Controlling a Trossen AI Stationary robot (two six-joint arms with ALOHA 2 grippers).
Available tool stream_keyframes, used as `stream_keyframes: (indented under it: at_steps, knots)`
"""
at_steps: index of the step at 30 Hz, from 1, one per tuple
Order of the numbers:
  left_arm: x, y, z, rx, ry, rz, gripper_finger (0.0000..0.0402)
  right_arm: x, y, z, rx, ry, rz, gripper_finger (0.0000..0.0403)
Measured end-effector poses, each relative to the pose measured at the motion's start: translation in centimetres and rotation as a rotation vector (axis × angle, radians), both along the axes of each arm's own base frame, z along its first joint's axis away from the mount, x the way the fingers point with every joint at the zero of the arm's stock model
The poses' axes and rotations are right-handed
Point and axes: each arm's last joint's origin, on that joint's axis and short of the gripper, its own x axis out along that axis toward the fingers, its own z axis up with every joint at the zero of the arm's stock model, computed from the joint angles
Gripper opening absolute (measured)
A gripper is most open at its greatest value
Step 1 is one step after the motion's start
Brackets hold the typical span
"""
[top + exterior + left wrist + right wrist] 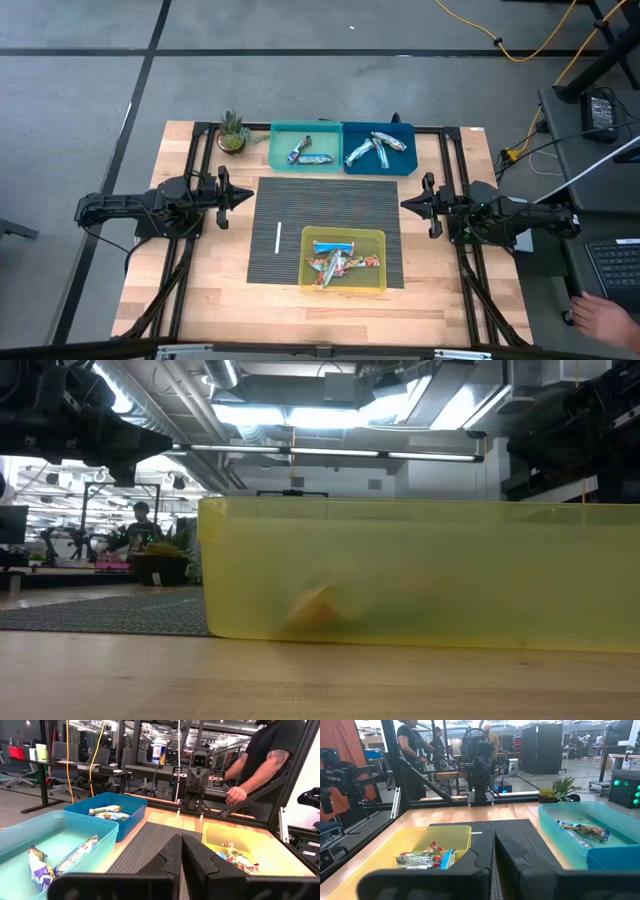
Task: Pick and place Granola Bars by type
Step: Return to Home Position
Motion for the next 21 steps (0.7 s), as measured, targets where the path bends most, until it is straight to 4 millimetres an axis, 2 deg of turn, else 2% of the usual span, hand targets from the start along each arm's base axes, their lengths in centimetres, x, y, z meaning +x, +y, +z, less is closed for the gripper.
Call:
stream_keyframes:
  at_steps: [21]
  knots:
    - [0.00, 0.00, 0.00, 0.000, 0.000, 0.000, 0.0007, 0.00, 0.00, 0.00, 0.000, 0.000, 0.000, 0.0020]
